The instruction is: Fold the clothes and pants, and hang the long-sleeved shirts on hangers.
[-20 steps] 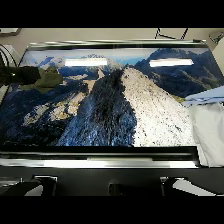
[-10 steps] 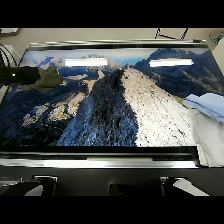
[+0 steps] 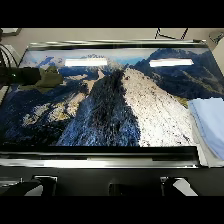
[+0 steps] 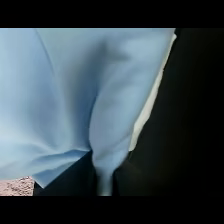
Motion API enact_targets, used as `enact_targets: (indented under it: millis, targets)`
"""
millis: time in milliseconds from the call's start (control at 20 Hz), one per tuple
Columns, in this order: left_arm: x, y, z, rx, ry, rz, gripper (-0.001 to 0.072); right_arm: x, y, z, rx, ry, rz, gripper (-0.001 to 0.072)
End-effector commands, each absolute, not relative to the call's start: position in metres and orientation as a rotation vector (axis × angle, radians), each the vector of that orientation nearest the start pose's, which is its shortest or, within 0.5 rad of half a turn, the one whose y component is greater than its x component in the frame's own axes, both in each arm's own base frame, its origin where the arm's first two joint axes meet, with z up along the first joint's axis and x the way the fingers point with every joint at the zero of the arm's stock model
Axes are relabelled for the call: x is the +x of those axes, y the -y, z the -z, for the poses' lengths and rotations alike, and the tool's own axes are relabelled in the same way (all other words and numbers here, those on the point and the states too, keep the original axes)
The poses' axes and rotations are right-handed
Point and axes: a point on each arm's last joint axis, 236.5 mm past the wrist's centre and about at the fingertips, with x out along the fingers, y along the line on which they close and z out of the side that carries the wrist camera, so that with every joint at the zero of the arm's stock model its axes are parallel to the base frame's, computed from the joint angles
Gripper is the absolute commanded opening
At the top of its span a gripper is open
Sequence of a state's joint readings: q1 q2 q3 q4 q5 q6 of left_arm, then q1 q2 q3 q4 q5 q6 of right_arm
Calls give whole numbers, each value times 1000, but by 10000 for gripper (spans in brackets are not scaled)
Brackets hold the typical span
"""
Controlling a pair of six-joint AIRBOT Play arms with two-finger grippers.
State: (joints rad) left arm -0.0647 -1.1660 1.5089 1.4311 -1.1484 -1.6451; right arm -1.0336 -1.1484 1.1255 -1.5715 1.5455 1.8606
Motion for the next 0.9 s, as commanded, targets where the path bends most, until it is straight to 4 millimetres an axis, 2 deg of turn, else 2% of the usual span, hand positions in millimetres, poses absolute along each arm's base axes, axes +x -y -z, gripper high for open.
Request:
enact_targets:
  millis: [0,50,100,200,250,300,350,400,450,500,550,600,650,700,750,800,850]
  targets:
    - [427,66,-199,-154,-819,148,25,128,234,3,1021,-1363,1060,51]
    - [427,67,-199,-154,-819,152,25,128,234,5,1021,-1360,1061,54]
    - [426,70,-199,-151,-820,159,24,130,237,5,1031,-1338,1078,165]
    - [426,74,-200,-148,-815,166,24,135,239,1,1032,-1317,1072,668]
    - [428,77,-203,-161,-803,176,25,141,247,-8,1015,-1279,1069,702]
    - [429,83,-210,-182,-785,194,25,158,263,-26,978,-1192,1042,702]
    - [433,87,-222,-198,-747,209,25,186,284,-56,928,-1052,995,704]
    - [440,88,-240,-208,-682,214,25,220,304,-96,887,-873,951,703]
    - [451,87,-265,-215,-584,214,24,256,322,-147,831,-673,898,699]
    - [462,84,-289,-219,-486,208,23,295,329,-206,750,-478,824,696]
    - [472,76,-306,-198,-408,184,22,329,320,-257,651,-341,736,678]
    - [481,68,-306,-165,-391,151,22,364,294,-297,544,-257,630,673]
    - [489,56,-288,-154,-435,93,22,395,256,-313,459,-247,519,673]
    - [492,45,-258,-144,-527,37,22,426,204,-308,391,-303,386,674]
    - [489,39,-217,-129,-669,-2,26,445,153,-285,353,-411,276,674]
    - [480,37,-178,-119,-820,-21,146,457,105,-245,328,-569,189,673]
    - [461,39,-133,-114,-1014,-34,576,459,65,-197,336,-753,133,672]
